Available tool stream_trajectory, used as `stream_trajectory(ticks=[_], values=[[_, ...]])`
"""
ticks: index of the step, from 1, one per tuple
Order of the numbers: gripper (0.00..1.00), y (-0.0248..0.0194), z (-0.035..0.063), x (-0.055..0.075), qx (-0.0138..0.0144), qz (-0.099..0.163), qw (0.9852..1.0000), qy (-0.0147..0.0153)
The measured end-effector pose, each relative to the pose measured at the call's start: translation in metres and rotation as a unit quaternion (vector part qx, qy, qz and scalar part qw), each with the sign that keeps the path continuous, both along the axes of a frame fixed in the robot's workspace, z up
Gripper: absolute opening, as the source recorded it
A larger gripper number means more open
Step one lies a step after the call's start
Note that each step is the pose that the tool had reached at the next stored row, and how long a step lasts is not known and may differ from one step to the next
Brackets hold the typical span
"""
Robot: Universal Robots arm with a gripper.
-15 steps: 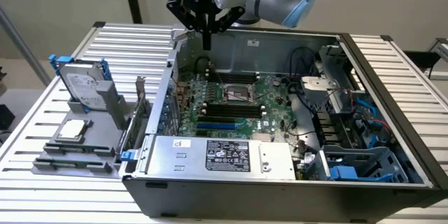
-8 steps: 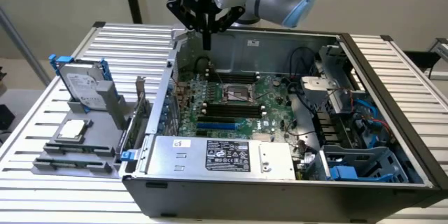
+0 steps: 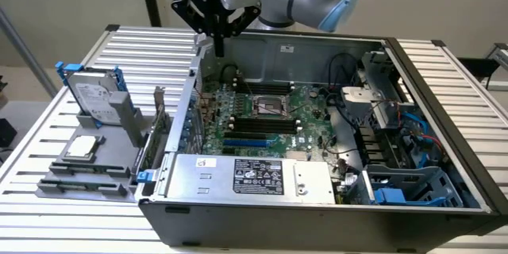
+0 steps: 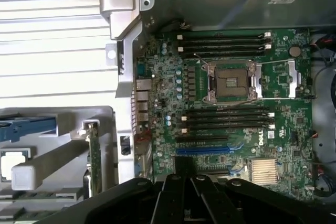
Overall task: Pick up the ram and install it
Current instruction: 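Reach for the ram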
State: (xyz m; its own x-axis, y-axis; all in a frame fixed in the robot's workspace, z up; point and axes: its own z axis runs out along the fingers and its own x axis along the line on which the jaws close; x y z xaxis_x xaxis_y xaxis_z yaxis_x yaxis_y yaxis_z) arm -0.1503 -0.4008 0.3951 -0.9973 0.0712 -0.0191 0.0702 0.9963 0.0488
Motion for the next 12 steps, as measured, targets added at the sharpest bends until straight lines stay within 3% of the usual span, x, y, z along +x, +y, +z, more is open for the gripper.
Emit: stream_trajectory(ticks=[12], values=[[0.11,-0.0005,0.0,-0.055,0.0,0.0,1.0,0.0]])
